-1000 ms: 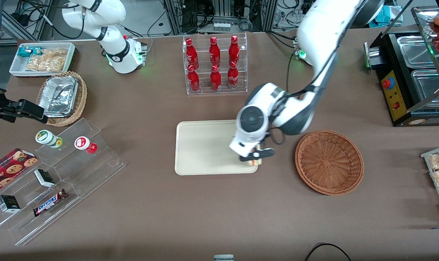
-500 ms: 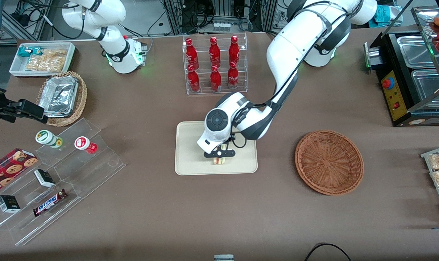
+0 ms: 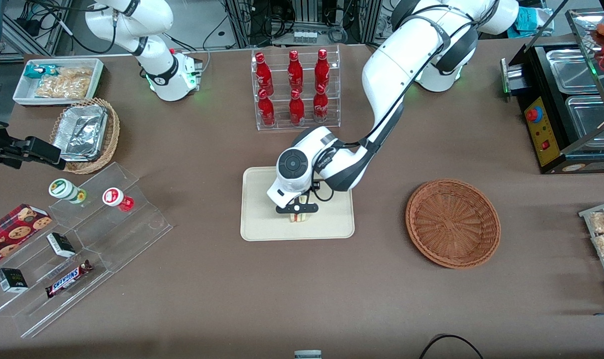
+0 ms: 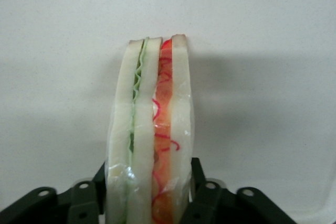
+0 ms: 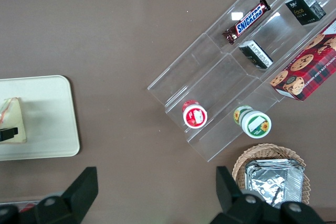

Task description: Place sandwich from basket to tray

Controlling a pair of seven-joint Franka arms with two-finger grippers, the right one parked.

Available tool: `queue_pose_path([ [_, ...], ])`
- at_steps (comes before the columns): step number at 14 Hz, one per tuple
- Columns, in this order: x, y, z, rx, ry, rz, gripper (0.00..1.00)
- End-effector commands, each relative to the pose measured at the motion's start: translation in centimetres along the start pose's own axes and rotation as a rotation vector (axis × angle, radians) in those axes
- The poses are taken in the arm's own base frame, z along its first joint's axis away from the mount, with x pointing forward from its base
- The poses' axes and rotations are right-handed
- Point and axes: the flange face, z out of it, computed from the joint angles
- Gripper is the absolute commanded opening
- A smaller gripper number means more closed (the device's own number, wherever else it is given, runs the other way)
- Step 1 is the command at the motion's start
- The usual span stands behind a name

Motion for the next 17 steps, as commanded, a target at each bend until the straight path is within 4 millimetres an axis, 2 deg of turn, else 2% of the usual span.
queue_pose_path([
  [1, -0.5, 0.1, -3.4, 0.021, 0.008, -0.014, 1.0],
  [2, -0.7, -0.2, -4.6, 0.035, 0.002, -0.016, 1.0],
  [4, -0.4, -1.3, -9.0, 0.031, 0.033, -0.029, 0.99],
  [6, 1.7, -4.4, -13.0, 0.028, 0.073, -0.076, 0.99],
  [7, 3.3, -7.0, -15.4, 0.023, 0.085, -0.116, 0.99],
  [8, 4.9, -10.1, -16.8, 0.022, 0.083, -0.147, 0.99],
  [10, 5.6, -15.4, -19.2, 0.022, 0.082, -0.132, 0.99],
  [11, 5.1, -17.7, -19.7, 0.039, 0.072, -0.107, 0.99],
  [14, 3.9, -26.6, -21.8, 0.07, 0.037, -0.032, 0.99],
  [15, 3.3, -28.6, -22.5, 0.075, 0.016, -0.01, 0.99],
  [17, 2.4, -33.1, -25.4, 0.092, -0.025, -0.007, 0.99],
])
